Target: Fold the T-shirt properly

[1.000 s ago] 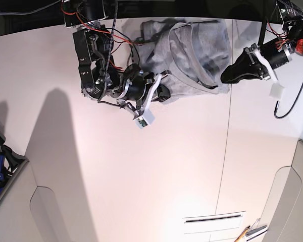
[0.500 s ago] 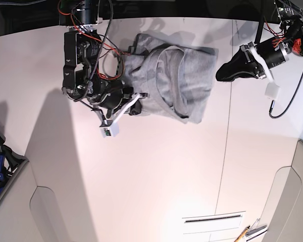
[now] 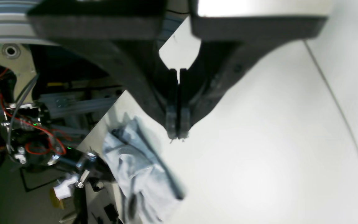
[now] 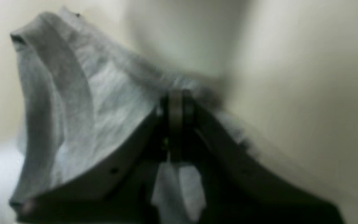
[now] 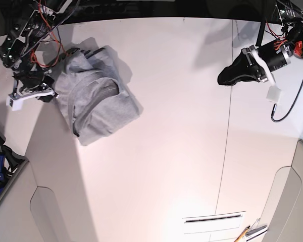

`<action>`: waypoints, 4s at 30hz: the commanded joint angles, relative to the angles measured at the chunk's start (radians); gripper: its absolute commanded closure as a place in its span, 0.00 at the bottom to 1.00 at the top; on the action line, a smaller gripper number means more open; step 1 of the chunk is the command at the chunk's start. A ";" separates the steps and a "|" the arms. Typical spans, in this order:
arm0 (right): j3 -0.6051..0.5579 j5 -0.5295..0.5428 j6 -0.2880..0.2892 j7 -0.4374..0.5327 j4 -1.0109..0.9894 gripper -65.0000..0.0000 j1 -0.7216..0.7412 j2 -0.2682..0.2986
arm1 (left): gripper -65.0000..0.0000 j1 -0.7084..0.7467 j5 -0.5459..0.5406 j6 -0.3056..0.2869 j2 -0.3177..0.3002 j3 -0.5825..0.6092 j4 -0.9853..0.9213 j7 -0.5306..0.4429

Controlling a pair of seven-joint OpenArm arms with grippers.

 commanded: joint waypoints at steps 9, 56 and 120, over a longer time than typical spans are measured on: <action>0.238 0.020 -0.026 0.039 0.019 1.00 0.012 0.058 | 1.00 -0.016 -0.028 -0.009 -0.080 -0.005 0.016 -0.026; -0.182 -0.261 -0.086 -0.043 0.004 1.00 0.016 0.172 | 1.00 -0.030 -0.028 -0.009 -0.090 -0.005 0.015 -0.038; -0.966 0.109 0.352 0.516 -0.870 1.00 -0.415 0.474 | 1.00 0.249 0.861 -0.009 -0.099 0.629 -0.845 -1.059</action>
